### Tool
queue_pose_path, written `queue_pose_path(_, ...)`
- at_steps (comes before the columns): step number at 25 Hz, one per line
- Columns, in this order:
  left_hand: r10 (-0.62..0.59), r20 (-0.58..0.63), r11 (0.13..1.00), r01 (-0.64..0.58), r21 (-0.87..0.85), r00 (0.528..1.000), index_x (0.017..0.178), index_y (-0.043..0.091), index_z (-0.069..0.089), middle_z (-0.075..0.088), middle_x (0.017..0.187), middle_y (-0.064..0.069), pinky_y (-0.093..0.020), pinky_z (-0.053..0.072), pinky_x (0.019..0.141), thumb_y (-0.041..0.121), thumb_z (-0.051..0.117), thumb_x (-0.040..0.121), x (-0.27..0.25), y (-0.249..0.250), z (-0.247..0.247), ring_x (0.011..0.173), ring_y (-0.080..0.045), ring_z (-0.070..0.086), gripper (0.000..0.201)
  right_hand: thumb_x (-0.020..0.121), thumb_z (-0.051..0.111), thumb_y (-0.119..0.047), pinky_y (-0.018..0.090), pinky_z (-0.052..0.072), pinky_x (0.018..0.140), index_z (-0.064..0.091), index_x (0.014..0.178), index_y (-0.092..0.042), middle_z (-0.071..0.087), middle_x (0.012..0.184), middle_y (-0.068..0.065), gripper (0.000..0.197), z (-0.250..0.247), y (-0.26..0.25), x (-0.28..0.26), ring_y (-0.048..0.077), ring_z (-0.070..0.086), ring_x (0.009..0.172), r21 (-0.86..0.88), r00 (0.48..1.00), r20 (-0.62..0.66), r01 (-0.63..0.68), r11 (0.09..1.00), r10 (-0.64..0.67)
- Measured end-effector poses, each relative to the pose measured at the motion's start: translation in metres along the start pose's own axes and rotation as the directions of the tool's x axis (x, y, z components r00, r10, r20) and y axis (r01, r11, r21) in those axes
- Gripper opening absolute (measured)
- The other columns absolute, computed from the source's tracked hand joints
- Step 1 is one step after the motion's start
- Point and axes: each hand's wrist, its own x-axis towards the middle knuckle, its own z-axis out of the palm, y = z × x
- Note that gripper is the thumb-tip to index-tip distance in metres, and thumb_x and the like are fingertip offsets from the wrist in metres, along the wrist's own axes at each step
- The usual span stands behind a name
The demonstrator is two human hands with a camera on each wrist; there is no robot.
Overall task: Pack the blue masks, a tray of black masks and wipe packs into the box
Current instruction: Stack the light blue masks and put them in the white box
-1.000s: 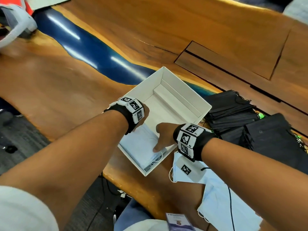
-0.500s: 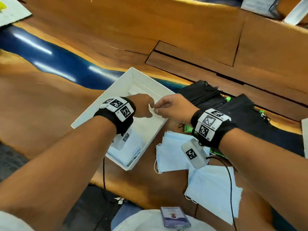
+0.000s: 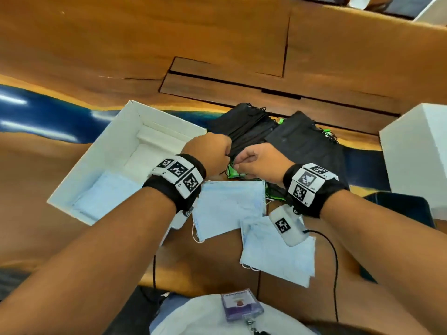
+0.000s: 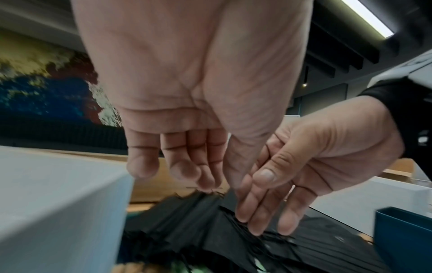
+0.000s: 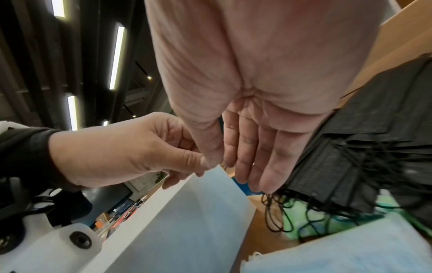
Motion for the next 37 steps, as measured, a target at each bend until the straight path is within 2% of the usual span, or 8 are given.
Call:
queue_pose_path(3,0.069,0.138,0.998,-0.068,-0.008,0.988,0.103,0.024,0.064,0.067,0.104,-0.005,-0.036,0.052,0.082,0.029,0.060,0.089,0.006,0.024,0.031,0.095,-0.028,0.062,0.015,0.083,0.072,-0.010,0.048,0.060,0.078,0.071,0.084,-0.011,0.072,0.090,0.018,0.002,-0.010,0.027,-0.014,0.031,0.067,0.080,-0.012,0.998,0.007,-0.067,0.998,0.067)
queue_pose_path(10,0.148,0.392,0.988,-0.154,-0.015,0.908,0.120,0.020,0.059,0.062,0.120,-0.004,-0.032,0.046,0.087,0.030,0.064,0.090,0.002,0.065,0.103,0.110,-0.025,0.057,0.032,0.080,0.076,-0.009,0.026,0.054,0.070,0.071,0.095,-0.008,0.071,0.088,0.006,0.016,-0.018,0.101,-0.045,0.014,0.064,0.073,-0.082,0.977,0.048,-0.204,0.976,0.208)
queue_pose_path(15,0.133,0.472,0.991,-0.131,-0.037,0.872,0.131,0.019,0.050,0.055,0.125,-0.011,-0.042,0.050,0.091,0.025,0.072,0.083,-0.015,0.076,0.141,0.114,-0.033,0.056,0.053,0.072,0.083,-0.019,0.032,0.048,0.093,0.062,0.118,-0.023,0.063,0.117,-0.006,0.050,-0.002,0.143,-0.061,0.012,0.057,0.105,-0.353,0.953,0.249,-0.080,0.932,0.176)
queue_pose_path(21,0.079,0.424,0.992,-0.114,0.056,0.902,0.137,0.024,0.039,0.042,0.130,-0.009,-0.044,0.047,0.090,0.025,0.076,0.079,-0.025,0.072,0.170,0.122,-0.031,0.043,0.069,0.063,0.084,-0.041,0.045,0.041,0.098,0.031,0.144,-0.032,0.037,0.137,0.001,0.097,0.019,0.162,-0.073,0.027,0.035,0.121,-0.685,0.953,0.232,0.019,0.728,0.194)
queue_pose_path(25,0.075,0.352,0.995,-0.094,0.038,0.933,0.128,0.024,0.047,0.044,0.122,-0.009,-0.042,0.046,0.086,0.015,0.065,0.085,-0.028,0.073,0.175,0.117,-0.030,0.044,0.048,0.069,0.079,-0.045,0.043,0.038,0.095,0.041,0.137,-0.026,0.046,0.132,0.002,0.080,0.025,0.162,-0.075,0.025,0.039,0.120,-0.797,0.945,0.252,0.080,0.599,0.208)
queue_pose_path(30,0.013,0.251,0.993,0.018,-0.120,0.968,0.110,0.024,0.057,0.048,0.116,-0.006,-0.040,0.049,0.089,0.021,0.066,0.085,-0.031,0.067,0.171,0.113,-0.026,0.047,0.027,0.084,0.073,-0.029,0.026,0.041,0.077,0.064,0.113,-0.015,0.062,0.113,0.004,0.033,0.016,0.159,-0.075,0.021,0.057,0.103,-0.582,0.882,0.392,0.018,0.813,0.261)
queue_pose_path(33,-0.168,0.153,0.873,0.219,-0.436,0.974,0.122,0.026,0.053,0.049,0.118,0.000,-0.037,0.048,0.096,0.036,0.075,0.081,-0.034,0.054,0.161,0.110,-0.020,0.049,0.047,0.083,0.075,-0.022,0.024,0.047,0.074,0.064,0.090,-0.023,0.066,0.094,-0.006,0.014,-0.008,0.149,-0.066,0.016,0.060,0.091,-0.340,0.901,0.386,-0.057,0.939,0.195)
queue_pose_path(37,-0.419,0.129,0.434,0.323,-0.841,0.899,0.129,0.020,0.048,0.054,0.121,0.002,-0.036,0.047,0.098,0.044,0.067,0.088,-0.044,0.045,0.148,0.110,-0.019,0.054,0.051,0.081,0.077,-0.015,0.039,0.054,0.093,0.069,0.110,-0.015,0.072,0.109,0.000,0.030,-0.024,0.135,-0.050,0.017,0.068,0.101,0.039,0.954,0.249,-0.185,0.982,0.170)
